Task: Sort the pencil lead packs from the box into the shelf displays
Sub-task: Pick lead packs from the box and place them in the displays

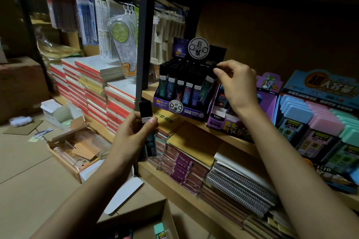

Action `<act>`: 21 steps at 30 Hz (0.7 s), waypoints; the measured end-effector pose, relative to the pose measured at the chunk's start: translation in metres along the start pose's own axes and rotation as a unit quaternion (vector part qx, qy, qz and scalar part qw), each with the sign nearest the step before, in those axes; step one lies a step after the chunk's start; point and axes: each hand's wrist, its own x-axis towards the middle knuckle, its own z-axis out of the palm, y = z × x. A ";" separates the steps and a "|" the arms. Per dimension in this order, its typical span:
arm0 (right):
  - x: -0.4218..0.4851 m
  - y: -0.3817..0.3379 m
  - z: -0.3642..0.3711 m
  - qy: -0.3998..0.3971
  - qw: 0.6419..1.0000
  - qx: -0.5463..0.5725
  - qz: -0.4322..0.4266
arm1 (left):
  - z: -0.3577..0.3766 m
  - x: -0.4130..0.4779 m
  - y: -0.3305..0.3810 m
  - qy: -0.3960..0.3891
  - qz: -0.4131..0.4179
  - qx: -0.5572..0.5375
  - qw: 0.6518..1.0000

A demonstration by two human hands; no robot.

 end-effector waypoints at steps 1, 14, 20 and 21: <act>0.001 0.004 0.002 -0.001 1.000 -0.010 -0.002 | -0.001 0.000 0.001 0.004 0.002 -0.001 1.000; 0.005 0.015 0.017 -0.059 0.997 -0.036 -0.042 | -0.003 0.008 -0.004 0.022 0.013 0.007 1.000; 0.001 0.024 0.023 -0.057 0.998 -0.035 0.001 | 0.000 0.008 -0.008 0.005 0.008 0.019 1.000; 0.001 0.025 0.024 -0.055 0.997 -0.047 0.005 | 0.000 0.009 -0.009 0.007 0.009 0.018 1.000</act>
